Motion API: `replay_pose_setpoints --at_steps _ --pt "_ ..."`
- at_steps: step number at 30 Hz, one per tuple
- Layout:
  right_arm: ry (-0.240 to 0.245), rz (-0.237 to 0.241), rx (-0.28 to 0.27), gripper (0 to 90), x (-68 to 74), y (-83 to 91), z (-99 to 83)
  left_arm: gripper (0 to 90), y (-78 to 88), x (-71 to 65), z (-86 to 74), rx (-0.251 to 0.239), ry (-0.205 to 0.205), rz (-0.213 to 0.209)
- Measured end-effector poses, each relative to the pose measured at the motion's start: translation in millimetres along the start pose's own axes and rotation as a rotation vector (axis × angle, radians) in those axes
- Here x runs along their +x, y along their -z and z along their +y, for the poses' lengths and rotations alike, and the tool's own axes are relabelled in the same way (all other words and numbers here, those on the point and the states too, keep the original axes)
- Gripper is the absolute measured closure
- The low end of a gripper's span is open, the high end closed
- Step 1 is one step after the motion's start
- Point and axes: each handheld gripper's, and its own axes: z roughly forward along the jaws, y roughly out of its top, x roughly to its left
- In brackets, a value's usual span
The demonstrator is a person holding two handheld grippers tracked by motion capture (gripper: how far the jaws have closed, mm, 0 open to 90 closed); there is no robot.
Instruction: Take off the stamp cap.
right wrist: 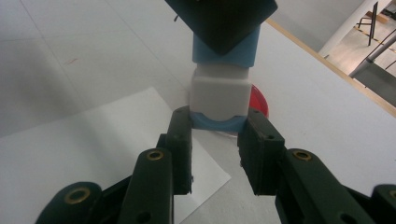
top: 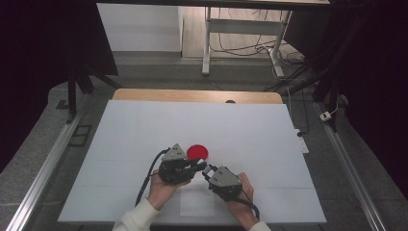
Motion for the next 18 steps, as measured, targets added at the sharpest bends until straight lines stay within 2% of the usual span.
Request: replay_pose_setpoints --at_steps 4,11,14,18 --pt "-0.008 -0.002 -0.005 65.9 0.0 -0.1 -0.5 75.4 -0.3 -0.6 -0.4 -0.006 0.001 0.005" --pt "-0.079 -0.019 -0.027 65.9 2.9 1.2 -1.0 75.4 0.5 -1.3 -0.4 -0.020 0.001 0.004" --pt "-0.082 -0.029 -0.021 66.0 4.5 1.4 -1.0 75.5 0.5 -1.4 -0.6 -0.020 -0.001 0.004" --pt "-0.054 -0.027 -0.015 65.9 3.9 1.7 -0.7 75.5 0.5 -0.7 -0.7 -0.017 0.002 -0.001"
